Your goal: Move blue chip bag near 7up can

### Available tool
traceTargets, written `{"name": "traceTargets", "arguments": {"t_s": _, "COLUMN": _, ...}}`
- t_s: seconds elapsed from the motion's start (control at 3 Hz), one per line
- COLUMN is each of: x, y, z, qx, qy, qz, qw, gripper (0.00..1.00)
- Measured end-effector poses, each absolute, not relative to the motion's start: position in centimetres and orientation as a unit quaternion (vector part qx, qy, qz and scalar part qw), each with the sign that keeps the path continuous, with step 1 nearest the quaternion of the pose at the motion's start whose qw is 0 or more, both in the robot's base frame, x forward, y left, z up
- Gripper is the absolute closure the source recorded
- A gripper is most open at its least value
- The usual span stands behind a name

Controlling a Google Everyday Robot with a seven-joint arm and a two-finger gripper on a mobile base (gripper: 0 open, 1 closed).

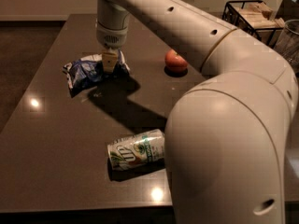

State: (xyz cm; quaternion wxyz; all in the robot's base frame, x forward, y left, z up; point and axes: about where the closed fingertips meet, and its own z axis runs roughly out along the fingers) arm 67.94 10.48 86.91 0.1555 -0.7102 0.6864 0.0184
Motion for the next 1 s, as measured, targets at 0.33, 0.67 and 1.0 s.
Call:
{"name": "traceTargets", "arguments": {"t_s": 0.33, "x": 65.7, "y": 10.4, "z": 89.2, "qx": -0.728, "qy": 0.661, "qz": 0.019, "qw": 0.182, "gripper": 0.94}}
{"name": "traceTargets", "arguments": {"t_s": 0.67, "x": 63.2, "y": 9.5, "z": 91.1, "qx": -0.739, "qy": 0.642, "qz": 0.027, "qw": 0.2, "gripper": 1.0}}
{"name": "traceTargets", "arguments": {"t_s": 1.0, "x": 60.7, "y": 8.4, "z": 92.0, "qx": -0.749, "qy": 0.627, "qz": 0.036, "qw": 0.212, "gripper": 1.0}}
